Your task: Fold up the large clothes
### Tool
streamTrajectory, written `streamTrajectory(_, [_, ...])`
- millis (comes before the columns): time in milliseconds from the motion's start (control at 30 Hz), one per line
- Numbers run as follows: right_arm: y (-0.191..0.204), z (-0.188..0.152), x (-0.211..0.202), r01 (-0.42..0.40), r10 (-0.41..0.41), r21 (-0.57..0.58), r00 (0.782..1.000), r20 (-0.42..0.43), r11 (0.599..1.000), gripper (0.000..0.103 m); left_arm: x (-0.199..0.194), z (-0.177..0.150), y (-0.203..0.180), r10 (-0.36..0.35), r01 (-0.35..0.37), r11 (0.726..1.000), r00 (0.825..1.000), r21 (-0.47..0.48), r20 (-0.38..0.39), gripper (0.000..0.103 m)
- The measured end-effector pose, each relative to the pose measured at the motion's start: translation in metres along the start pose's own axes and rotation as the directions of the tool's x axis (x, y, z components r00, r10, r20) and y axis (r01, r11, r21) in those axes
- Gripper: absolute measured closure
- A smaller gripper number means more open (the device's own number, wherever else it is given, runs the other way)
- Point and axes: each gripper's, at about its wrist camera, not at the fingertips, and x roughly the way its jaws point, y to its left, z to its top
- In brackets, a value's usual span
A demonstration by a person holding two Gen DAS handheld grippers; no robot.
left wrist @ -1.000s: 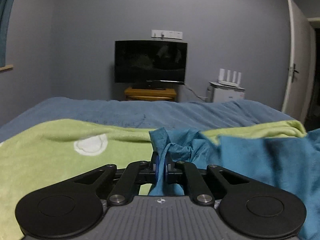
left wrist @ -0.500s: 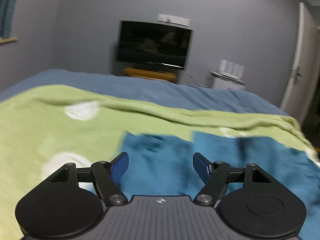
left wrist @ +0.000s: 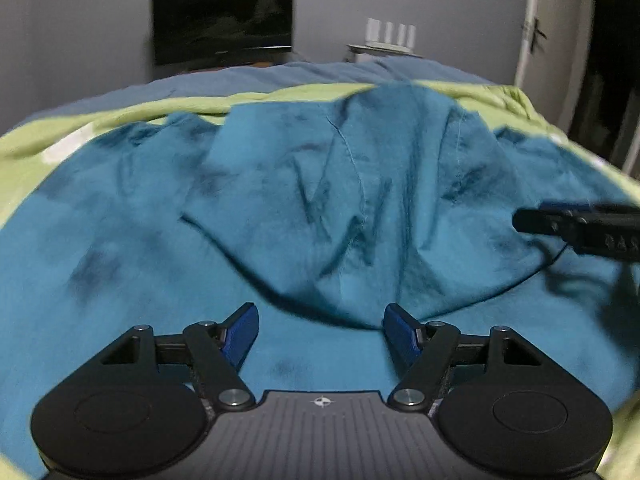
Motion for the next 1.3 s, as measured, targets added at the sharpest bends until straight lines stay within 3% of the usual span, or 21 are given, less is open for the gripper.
streamTrajectory(100, [0.013, 0.002, -0.02, -0.074, 0.074, 0.003, 0.997, 0.006, 0.997, 0.056, -0.026, -0.011, -0.007, -0.048, 0.049, 0.999, 0.997, -0.019, 0.066, 0.027])
streamTrajectory(200, [0.036, -0.007, -0.023, -0.11, 0.103, -0.09, 0.991, -0.086, 0.99, 0.056, -0.031, -0.022, -0.029, -0.042, 0.04, 0.996, 0.999, 0.084, 0.024, 0.029])
streamTrajectory(300, [0.055, -0.027, -0.01, -0.094, 0.04, -0.227, 0.972, -0.231, 0.969, 0.056, -0.019, -0.034, -0.042, 0.015, -0.004, 0.985, 0.998, 0.171, -0.063, 0.029])
streamTrajectory(400, [0.064, -0.036, -0.01, -0.068, -0.011, -0.298, 0.967, -0.254, 0.952, 0.056, -0.024, -0.049, -0.041, 0.041, -0.022, 0.979, 0.995, 0.201, -0.092, 0.029])
streamTrajectory(500, [0.063, -0.032, -0.02, -0.053, -0.014, -0.269, 0.97, -0.242, 0.962, 0.056, -0.033, -0.058, -0.039, 0.066, -0.044, 0.973, 0.994, 0.228, -0.089, 0.029])
streamTrajectory(567, [0.052, -0.028, -0.033, -0.046, 0.005, -0.199, 0.979, -0.203, 0.979, 0.056, -0.04, -0.063, -0.039, 0.081, -0.058, 0.969, 0.993, 0.241, -0.086, 0.029])
streamTrajectory(667, [0.03, -0.016, -0.07, 0.046, -0.05, -0.059, 0.997, -0.055, 0.997, 0.05, -0.058, -0.071, -0.04, 0.078, -0.063, 0.971, 0.995, 0.231, -0.056, 0.027])
streamTrajectory(733, [0.014, -0.01, -0.099, 0.104, -0.108, 0.066, 0.992, 0.067, 0.992, 0.039, -0.066, -0.074, -0.041, 0.062, -0.051, 0.974, 0.997, 0.219, -0.046, 0.024])
streamTrajectory(800, [-0.003, -0.009, -0.126, 0.141, -0.174, 0.204, 0.973, 0.155, 0.969, 0.03, -0.073, -0.077, -0.043, 0.051, -0.042, 0.975, 0.998, 0.217, -0.039, 0.022])
streamTrajectory(900, [-0.03, -0.014, -0.156, 0.177, -0.264, 0.437, 0.953, 0.147, 0.882, 0.028, -0.089, -0.079, -0.047, 0.041, -0.034, 0.975, 0.999, 0.219, -0.025, 0.022])
streamTrajectory(1000, [-0.057, -0.028, -0.177, 0.319, -0.403, 0.63, 0.915, -0.012, 0.708, 0.029, -0.1, -0.079, -0.048, 0.022, -0.02, 0.98, 1.0, 0.197, -0.01, 0.021])
streamTrajectory(1033, [-0.065, -0.033, -0.182, 0.343, -0.416, 0.676, 0.908, -0.059, 0.652, 0.029, -0.103, -0.079, -0.047, 0.014, -0.013, 0.983, 1.0, 0.184, -0.006, 0.021])
streamTrajectory(1100, [-0.082, -0.042, -0.19, 0.343, -0.398, 0.755, 0.91, -0.119, 0.559, 0.029, -0.108, -0.079, -0.046, -0.002, 0.002, 0.987, 1.0, 0.161, -0.004, 0.021])
streamTrajectory(1233, [-0.104, -0.061, -0.179, 0.35, -0.292, 0.836, 0.926, -0.24, 0.422, 0.029, -0.114, -0.081, -0.045, -0.002, 0.001, 0.989, 1.0, 0.15, 0.008, 0.021])
streamTrajectory(1300, [-0.112, -0.074, -0.169, 0.324, -0.241, 0.877, 0.938, -0.249, 0.354, 0.029, -0.115, -0.081, -0.044, -0.002, 0.0, 0.99, 1.0, 0.142, 0.013, 0.021])
